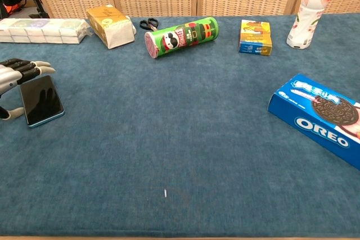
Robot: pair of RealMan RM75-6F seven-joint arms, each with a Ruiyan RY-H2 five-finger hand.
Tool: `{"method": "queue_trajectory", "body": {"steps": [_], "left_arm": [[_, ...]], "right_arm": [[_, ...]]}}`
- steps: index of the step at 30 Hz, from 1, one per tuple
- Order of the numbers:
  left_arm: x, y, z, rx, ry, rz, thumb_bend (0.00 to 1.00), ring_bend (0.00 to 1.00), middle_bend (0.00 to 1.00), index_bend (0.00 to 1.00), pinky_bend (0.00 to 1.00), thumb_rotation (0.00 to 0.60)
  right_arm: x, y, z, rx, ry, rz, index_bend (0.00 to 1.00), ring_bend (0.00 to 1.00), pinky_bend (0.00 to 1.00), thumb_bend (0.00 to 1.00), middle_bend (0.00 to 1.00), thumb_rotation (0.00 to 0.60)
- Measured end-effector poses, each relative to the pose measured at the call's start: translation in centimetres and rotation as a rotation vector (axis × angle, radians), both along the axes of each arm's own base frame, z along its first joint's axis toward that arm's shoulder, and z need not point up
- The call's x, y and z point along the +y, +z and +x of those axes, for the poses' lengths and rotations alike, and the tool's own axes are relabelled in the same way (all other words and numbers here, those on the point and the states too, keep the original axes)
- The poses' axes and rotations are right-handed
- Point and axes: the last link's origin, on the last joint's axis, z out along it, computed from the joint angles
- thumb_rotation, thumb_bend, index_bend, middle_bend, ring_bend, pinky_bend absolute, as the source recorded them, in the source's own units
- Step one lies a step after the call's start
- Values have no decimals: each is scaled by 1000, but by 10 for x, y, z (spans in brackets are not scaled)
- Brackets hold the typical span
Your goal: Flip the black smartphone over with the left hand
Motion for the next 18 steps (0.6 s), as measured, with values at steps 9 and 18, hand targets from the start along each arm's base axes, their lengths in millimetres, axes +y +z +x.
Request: {"method": "queue_trajectory", "body": {"steps": [9, 18], "left_arm": [[0, -3, 2, -5, -5, -9, 627, 0, 0, 170, 3, 600], [2, -1, 3, 24, -27, -9, 719, 4, 77, 345, 75, 600]], "right_arm": [[0, 0, 0, 0, -2, 2, 135, 0, 65, 0, 0, 600], [0, 0, 0, -5, -11, 11, 135, 0, 57, 0, 0, 600]]}}
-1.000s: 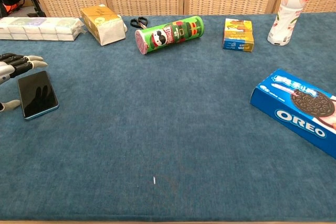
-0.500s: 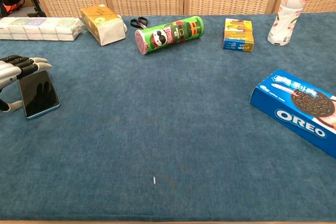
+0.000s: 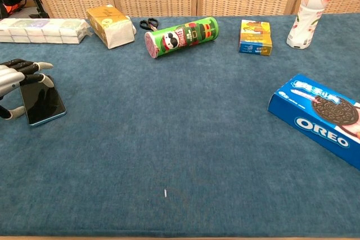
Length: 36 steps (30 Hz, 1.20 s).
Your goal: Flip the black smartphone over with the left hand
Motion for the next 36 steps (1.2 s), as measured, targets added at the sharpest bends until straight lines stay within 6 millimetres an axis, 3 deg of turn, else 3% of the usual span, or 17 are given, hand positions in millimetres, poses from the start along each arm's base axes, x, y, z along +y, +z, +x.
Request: {"method": "queue_trajectory", "body": {"steps": [8, 19, 28, 36], "left_arm": [[2, 3, 5, -2, -37, 28, 782, 75, 147, 431, 163, 600], [4, 5, 8, 0, -57, 48, 786, 136, 230, 543, 233, 600], [9, 5, 15, -5, -81, 65, 785, 162, 250, 554, 244, 600], [25, 2, 34, 55, -142, 74, 768, 162, 252, 562, 244, 600]], "right_arm": [[0, 1, 0, 0, -5, 2, 135, 0, 57, 0, 0, 600], [0, -1, -1, 0, -8, 9, 135, 0, 57, 0, 0, 600], [0, -1, -1, 1, -8, 11, 135, 0, 57, 0, 0, 600], [0, -2, -1, 4, -11, 16, 135, 0, 57, 0, 0, 600]]}}
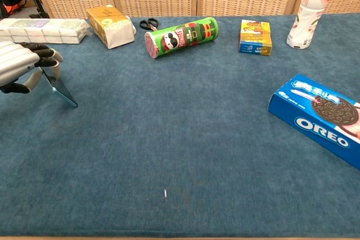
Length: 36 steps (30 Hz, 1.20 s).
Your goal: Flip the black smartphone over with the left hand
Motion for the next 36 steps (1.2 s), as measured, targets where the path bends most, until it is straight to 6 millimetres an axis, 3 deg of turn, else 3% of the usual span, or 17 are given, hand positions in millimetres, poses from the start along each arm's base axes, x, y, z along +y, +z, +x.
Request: {"method": "queue_trajectory", "body": {"steps": [4, 6, 10, 12, 15, 17, 20, 29, 36], "left_arm": [[11, -7, 15, 40, -23, 1, 718, 164, 251, 559, 244, 600], [17, -11, 24, 46, -35, 8, 666, 142, 202, 502, 244, 600], [27, -18, 39, 37, -38, 26, 550, 5, 14, 257, 177, 600], [31, -22, 44, 35, -26, 26, 504, 0, 0, 153, 113, 600], [36, -26, 51, 26, -17, 30, 367, 0, 0, 24, 27, 600], [37, -28, 56, 3, -15, 30, 190, 0, 0, 0, 3, 600], [36, -26, 61, -43, -19, 39, 19, 0, 0, 0, 0, 600], [22, 7, 63, -230, 1, 102, 0, 0, 0, 0, 0, 600], [-20, 60, 39, -357, 88, 154, 0, 0, 0, 0, 0, 600]], "right_arm": [[0, 0, -1, -1, -4, -1, 135, 0, 57, 0, 0, 600], [-1, 0, -1, -1, -7, -2, 135, 0, 57, 0, 0, 600], [-1, 0, -2, -2, -12, 0, 135, 0, 57, 0, 0, 600], [-2, 0, -3, -2, -15, 0, 135, 0, 57, 0, 0, 600], [-2, 1, -3, -6, -16, -2, 135, 0, 57, 0, 0, 600], [-3, 2, -4, -7, -18, -5, 135, 0, 57, 0, 0, 600], [-3, 3, -4, -10, -22, -10, 135, 0, 56, 0, 0, 600], [-2, 6, -3, -16, -15, -16, 135, 0, 48, 0, 0, 600], [1, 8, 1, -19, 1, -17, 135, 0, 43, 0, 0, 600]]}}
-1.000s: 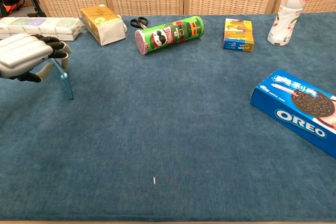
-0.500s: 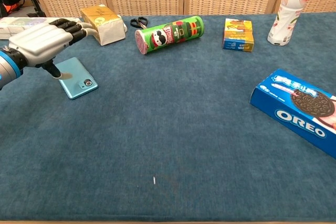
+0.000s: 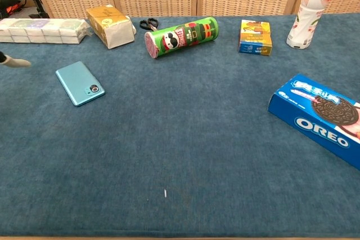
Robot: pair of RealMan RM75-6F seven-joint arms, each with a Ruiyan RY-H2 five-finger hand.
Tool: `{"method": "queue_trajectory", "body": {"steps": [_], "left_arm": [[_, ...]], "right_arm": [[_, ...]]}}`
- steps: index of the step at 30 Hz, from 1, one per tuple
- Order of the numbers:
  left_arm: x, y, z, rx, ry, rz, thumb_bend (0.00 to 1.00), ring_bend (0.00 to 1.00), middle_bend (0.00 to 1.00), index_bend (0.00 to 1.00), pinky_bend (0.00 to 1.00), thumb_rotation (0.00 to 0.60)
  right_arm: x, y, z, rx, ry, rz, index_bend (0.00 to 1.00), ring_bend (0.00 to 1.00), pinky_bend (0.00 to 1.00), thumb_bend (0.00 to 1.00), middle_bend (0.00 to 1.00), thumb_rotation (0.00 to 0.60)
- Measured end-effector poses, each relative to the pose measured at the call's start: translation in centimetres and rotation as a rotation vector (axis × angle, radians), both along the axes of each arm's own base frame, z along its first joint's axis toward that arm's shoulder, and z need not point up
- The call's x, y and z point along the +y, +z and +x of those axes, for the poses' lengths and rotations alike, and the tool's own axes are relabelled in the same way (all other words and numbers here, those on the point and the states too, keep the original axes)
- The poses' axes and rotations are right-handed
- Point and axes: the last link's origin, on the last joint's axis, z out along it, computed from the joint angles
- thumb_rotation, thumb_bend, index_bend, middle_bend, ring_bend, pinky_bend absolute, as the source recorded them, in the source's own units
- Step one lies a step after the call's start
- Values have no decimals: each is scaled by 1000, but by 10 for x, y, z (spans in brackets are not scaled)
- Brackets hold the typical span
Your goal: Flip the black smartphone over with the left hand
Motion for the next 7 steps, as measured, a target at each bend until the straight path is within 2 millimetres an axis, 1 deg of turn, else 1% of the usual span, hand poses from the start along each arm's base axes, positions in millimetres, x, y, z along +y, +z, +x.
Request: {"method": "queue_trajectory", "body": {"steps": [5, 7], "left_arm": [[-50, 48, -27, -62, 118, 29, 0, 0, 0, 0, 0, 600], [-76, 66, -41, -75, 187, 49, 0, 0, 0, 0, 0, 600]], "right_arm": [[2, 2, 1, 8, 9, 2, 135, 0, 37, 0, 0, 600], [3, 4, 2, 12, 15, -4, 135, 0, 37, 0, 0, 600]]}}
